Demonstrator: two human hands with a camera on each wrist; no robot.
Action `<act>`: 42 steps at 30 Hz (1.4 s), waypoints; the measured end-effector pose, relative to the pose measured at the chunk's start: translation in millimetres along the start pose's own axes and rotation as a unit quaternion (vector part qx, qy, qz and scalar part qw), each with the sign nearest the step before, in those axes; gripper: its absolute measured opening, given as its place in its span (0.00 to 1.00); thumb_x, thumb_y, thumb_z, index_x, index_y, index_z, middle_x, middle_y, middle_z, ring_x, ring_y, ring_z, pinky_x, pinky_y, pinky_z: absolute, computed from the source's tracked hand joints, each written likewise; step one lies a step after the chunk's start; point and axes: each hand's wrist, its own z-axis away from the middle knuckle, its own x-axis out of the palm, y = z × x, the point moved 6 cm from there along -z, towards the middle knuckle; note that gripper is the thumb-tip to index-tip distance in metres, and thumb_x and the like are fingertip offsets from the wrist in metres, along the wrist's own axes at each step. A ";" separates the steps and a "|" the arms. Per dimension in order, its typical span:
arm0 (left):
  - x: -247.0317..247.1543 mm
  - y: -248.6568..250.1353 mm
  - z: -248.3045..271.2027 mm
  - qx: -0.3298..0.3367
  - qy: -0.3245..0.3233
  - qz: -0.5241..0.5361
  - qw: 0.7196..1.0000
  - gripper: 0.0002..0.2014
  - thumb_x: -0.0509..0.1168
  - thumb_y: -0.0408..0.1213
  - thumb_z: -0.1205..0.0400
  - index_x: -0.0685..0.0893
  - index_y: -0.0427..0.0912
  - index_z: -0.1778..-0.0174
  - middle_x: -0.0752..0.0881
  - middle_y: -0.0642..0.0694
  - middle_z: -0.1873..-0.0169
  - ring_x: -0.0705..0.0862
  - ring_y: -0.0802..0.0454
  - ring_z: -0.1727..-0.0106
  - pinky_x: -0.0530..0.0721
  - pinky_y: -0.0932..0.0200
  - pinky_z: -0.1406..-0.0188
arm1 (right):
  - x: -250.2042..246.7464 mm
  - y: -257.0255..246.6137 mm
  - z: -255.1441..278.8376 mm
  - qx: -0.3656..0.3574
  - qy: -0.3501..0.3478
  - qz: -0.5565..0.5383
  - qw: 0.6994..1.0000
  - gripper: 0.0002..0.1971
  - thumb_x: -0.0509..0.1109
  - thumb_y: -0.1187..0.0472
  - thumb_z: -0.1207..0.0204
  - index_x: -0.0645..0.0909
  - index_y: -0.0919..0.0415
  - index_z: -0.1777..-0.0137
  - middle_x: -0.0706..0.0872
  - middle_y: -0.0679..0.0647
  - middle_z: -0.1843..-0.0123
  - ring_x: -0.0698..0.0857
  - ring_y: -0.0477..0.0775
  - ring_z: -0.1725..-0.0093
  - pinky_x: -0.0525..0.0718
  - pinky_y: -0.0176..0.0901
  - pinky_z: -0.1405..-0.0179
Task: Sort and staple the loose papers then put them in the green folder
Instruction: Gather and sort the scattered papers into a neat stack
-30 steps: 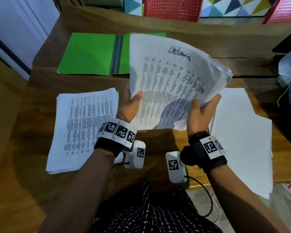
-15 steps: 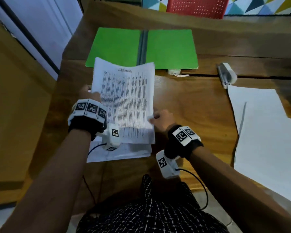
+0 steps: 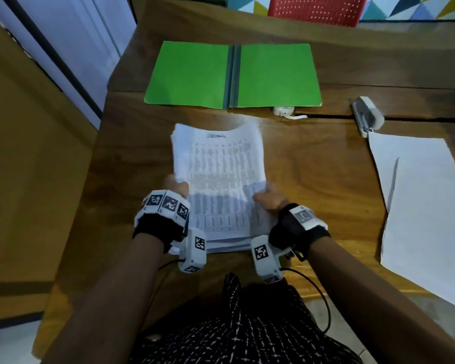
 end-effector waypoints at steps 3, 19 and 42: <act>7.5 43.9 27.9 0.106 0.003 0.074 0.992 0.08 0.56 0.26 0.18 0.75 0.33 0.45 0.80 0.30 0.42 0.78 0.34 0.35 0.73 0.55 0.49 | -46.5 4.7 13.7 -0.010 0.100 -0.015 0.995 0.17 0.61 0.70 0.21 0.73 0.72 0.33 0.80 0.68 0.32 0.80 0.64 0.34 0.77 0.45 0.42; 31.1 171.3 125.5 0.315 -0.130 0.354 0.871 0.33 0.75 0.53 0.38 0.75 0.44 0.39 0.84 0.49 0.43 0.85 0.50 0.42 0.83 0.51 0.38 | -168.8 6.4 85.9 -0.211 0.342 -0.285 0.870 0.24 0.56 0.70 0.32 0.62 0.56 0.34 0.73 0.50 0.45 0.79 0.41 0.53 0.79 0.38 0.51; 87.1 73.9 61.3 0.057 -0.003 0.029 0.998 0.17 0.50 0.28 0.15 0.73 0.22 0.34 0.79 0.27 0.34 0.77 0.32 0.33 0.76 0.47 0.38 | -105.4 59.8 7.8 -0.004 0.101 0.110 0.989 0.36 0.59 0.80 0.27 0.55 0.63 0.19 0.66 0.67 0.25 0.71 0.67 0.27 0.69 0.52 0.25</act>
